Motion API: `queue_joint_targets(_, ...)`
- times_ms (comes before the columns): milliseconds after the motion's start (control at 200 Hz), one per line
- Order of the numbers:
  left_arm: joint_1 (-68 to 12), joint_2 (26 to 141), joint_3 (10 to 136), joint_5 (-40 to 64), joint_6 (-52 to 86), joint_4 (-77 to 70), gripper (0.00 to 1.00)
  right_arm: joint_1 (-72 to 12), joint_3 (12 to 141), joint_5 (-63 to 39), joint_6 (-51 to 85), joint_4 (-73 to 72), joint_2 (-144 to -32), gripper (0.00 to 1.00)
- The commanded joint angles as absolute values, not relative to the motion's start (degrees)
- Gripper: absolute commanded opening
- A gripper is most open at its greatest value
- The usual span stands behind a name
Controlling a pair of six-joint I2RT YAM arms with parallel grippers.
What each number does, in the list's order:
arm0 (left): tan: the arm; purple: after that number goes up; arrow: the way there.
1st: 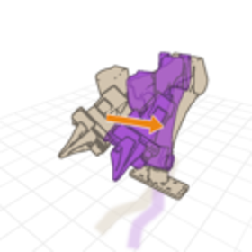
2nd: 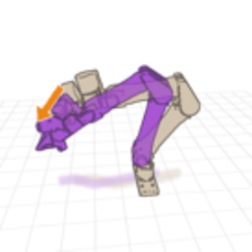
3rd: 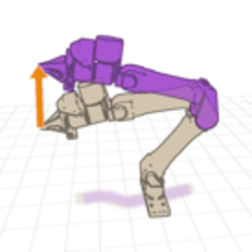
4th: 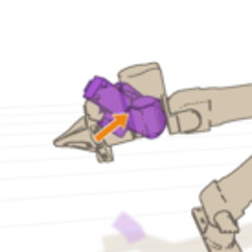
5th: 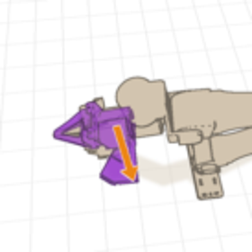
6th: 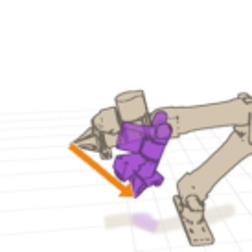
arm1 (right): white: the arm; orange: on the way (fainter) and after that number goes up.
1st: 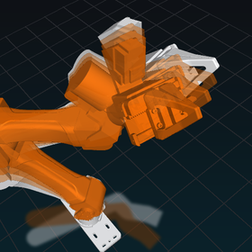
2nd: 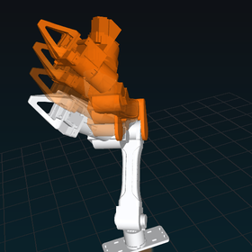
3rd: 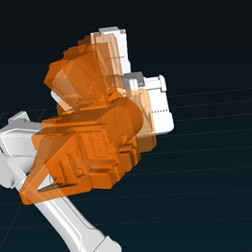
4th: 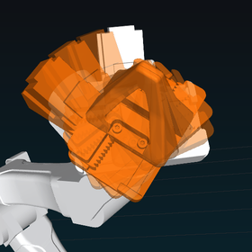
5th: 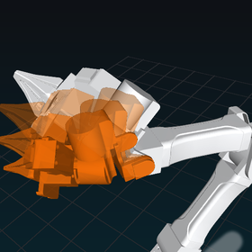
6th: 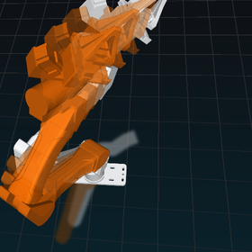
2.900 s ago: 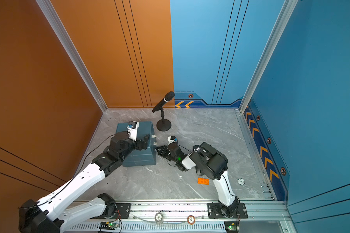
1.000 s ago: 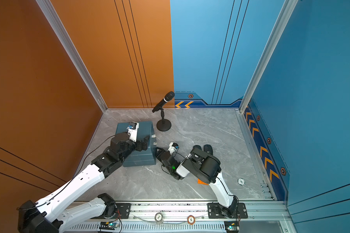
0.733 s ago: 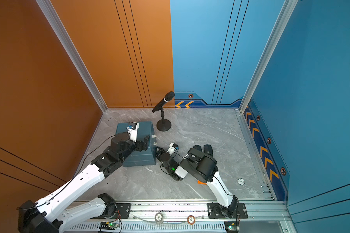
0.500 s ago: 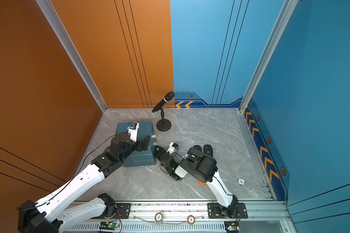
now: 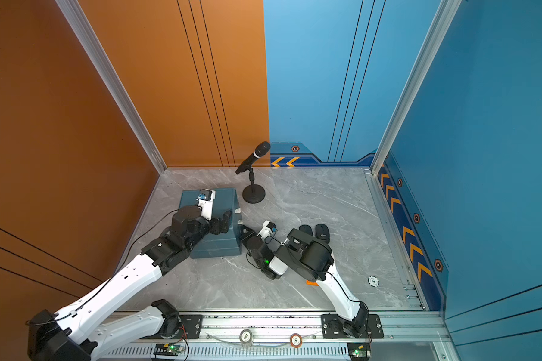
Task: Take the mice out of the drawer
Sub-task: Open the drawer in the storage box.
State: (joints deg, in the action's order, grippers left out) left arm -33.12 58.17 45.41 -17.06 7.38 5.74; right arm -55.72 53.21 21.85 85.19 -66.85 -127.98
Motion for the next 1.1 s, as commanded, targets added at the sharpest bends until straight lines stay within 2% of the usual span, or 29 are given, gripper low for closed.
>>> queue_joint_targets(0, -34.61, 58.89, 45.62, -15.65, 6.53, 9.58, 0.98, -57.04, 54.49, 20.28, 84.74, -67.34, -129.14, 0.00)
queue_joint_targets(761, -34.76, 58.74, 45.54, -16.33, 6.08, 9.62, 0.98, -57.40, 51.52, 28.61, 69.77, -43.97, -119.23, 0.00)
queue_joint_targets(1091, -34.80, 58.82, 45.63, -16.35, 6.00, 9.60, 0.98, -56.13, 47.24, 33.82, 64.09, -36.79, -110.17, 0.00)
